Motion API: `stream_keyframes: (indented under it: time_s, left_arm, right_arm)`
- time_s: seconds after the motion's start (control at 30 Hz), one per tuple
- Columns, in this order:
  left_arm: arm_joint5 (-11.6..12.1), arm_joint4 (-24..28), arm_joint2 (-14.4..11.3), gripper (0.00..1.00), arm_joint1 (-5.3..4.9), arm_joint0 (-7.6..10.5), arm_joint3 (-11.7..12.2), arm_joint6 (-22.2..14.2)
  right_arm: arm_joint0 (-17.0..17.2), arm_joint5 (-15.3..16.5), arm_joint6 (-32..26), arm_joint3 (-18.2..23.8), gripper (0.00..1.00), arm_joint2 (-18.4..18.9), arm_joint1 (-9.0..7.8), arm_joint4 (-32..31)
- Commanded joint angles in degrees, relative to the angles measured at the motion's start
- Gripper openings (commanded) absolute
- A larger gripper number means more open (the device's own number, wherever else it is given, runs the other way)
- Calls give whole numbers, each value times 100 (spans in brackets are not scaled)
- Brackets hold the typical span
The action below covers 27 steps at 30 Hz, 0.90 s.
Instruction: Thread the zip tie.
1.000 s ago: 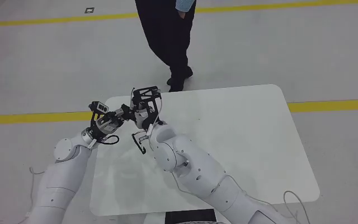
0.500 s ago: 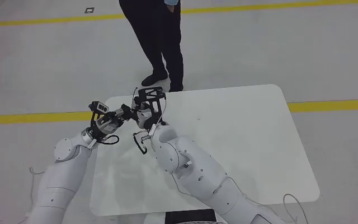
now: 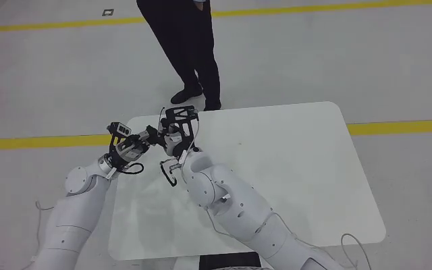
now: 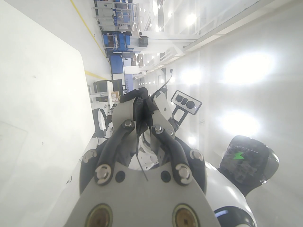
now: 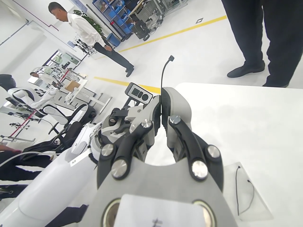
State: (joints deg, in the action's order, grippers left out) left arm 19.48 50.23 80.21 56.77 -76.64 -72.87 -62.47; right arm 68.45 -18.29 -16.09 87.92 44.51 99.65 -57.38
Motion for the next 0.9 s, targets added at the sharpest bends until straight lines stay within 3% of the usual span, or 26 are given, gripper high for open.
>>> stream_keyframes:
  time_s: [0.0,0.87]
  left_arm:
    - [0,0,0,0,0,0,0,0]
    - [0,0,0,0,0,0,0,0]
  right_arm:
    - [2,-5,-2,-5,0,-1,2,-27]
    - [95,60,-77,-12,0,7,26,-141]
